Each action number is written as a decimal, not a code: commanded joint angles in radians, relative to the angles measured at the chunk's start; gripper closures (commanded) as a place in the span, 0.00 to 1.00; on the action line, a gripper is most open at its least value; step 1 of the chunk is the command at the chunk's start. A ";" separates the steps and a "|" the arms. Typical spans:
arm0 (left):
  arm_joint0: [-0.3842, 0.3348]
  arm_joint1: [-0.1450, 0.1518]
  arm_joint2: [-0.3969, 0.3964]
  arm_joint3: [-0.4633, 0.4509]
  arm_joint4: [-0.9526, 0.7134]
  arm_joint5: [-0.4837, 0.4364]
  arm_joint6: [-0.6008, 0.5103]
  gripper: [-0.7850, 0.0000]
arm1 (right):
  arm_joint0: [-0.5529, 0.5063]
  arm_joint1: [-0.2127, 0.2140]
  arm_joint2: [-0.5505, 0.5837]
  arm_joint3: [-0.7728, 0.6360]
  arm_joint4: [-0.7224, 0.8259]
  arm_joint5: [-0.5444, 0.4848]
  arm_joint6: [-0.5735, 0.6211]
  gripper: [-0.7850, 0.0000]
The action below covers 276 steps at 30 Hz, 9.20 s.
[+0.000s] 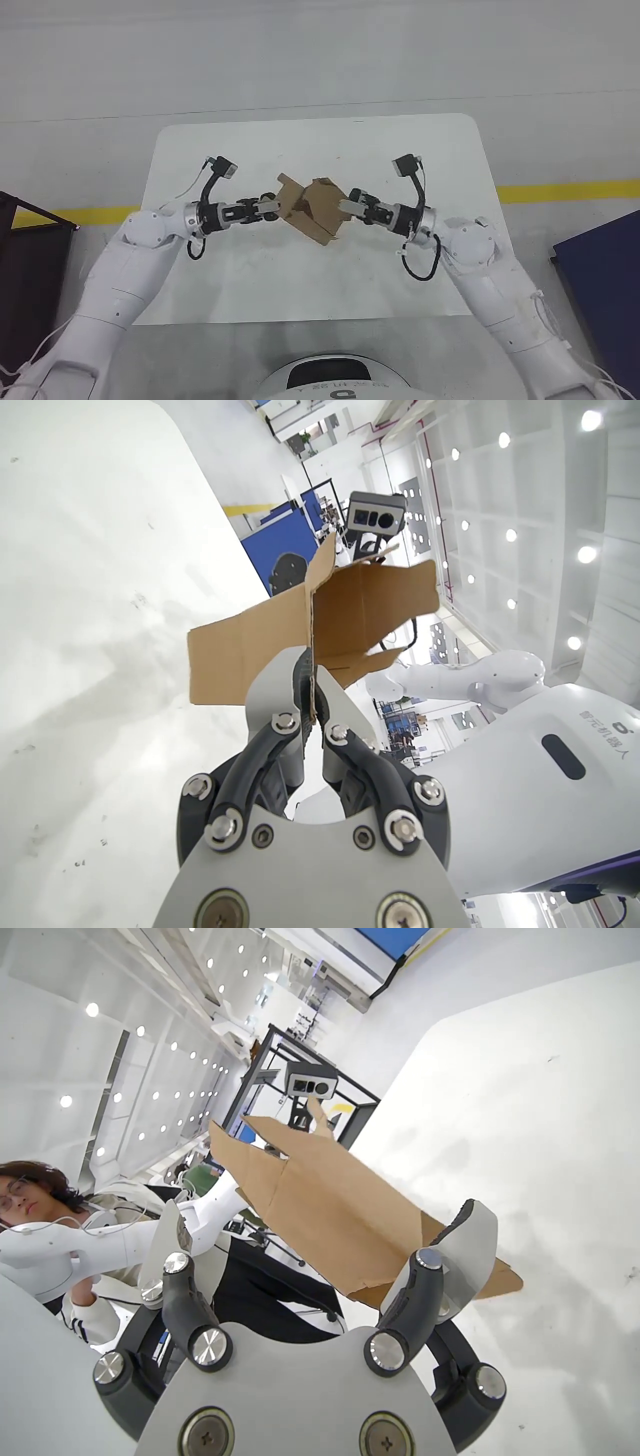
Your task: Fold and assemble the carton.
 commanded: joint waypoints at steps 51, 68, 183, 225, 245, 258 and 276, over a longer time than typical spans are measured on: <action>-0.017 -0.022 -0.048 0.013 -0.040 -0.002 0.008 1.00 | 0.145 -0.039 -0.089 0.334 0.465 -0.006 0.067 0.33; 0.005 -0.019 -0.078 -0.004 -0.033 -0.006 0.009 1.00 | 0.015 -0.020 0.010 0.218 0.449 -0.084 0.049 0.35; 0.205 -0.031 -0.128 -0.283 0.079 0.005 0.245 0.00 | 0.178 -0.128 -0.161 0.419 1.139 0.126 0.713 1.00; 0.175 -0.051 -0.058 -0.353 0.297 0.073 0.345 0.00 | 0.107 -0.205 -0.107 0.375 0.991 0.159 0.746 1.00; 0.225 -0.027 -0.207 -0.297 0.202 0.016 0.364 0.00 | 0.110 -0.208 -0.088 0.387 0.993 0.146 0.733 1.00; 0.225 -0.027 -0.207 -0.297 0.202 0.016 0.364 0.00 | 0.166 -0.244 -0.121 0.545 1.404 0.466 0.765 1.00; 0.170 -0.043 -0.148 -0.447 0.329 0.111 0.442 0.00 | 0.181 -0.270 -0.151 0.595 1.410 0.471 0.765 1.00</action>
